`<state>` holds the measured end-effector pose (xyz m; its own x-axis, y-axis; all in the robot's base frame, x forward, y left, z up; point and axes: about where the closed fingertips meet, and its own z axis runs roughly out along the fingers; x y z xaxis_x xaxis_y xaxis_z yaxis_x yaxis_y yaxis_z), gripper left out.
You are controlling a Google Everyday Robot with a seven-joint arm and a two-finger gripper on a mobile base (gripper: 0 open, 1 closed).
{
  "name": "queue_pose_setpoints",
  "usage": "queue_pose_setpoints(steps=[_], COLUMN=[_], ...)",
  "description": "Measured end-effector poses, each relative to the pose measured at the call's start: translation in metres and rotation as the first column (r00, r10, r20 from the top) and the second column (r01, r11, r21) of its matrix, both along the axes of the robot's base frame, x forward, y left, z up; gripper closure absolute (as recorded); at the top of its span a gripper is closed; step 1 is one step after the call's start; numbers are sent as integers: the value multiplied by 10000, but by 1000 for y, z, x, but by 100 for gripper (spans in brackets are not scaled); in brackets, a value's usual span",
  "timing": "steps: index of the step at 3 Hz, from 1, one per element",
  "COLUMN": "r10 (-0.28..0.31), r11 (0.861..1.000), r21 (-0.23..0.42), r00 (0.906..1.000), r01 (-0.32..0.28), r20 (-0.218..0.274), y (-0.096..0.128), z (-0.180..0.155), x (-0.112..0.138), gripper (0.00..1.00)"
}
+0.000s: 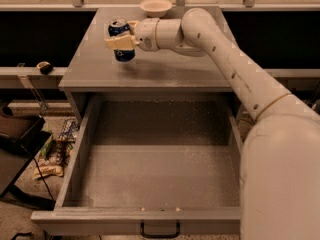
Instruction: Place pepsi can into top drawer
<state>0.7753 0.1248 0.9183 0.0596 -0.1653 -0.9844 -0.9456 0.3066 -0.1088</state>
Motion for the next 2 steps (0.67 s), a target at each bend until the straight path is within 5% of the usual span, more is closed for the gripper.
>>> queue_pose_setpoints(steps=[1, 2], r10=[-726, -1171], r11=[9973, 9930], r21=[60, 192], r00=[9839, 9544], r01=[726, 1163], r20=[1631, 2748], y=[-25, -32], z=[75, 138], x=[-54, -132], gripper=[100, 100])
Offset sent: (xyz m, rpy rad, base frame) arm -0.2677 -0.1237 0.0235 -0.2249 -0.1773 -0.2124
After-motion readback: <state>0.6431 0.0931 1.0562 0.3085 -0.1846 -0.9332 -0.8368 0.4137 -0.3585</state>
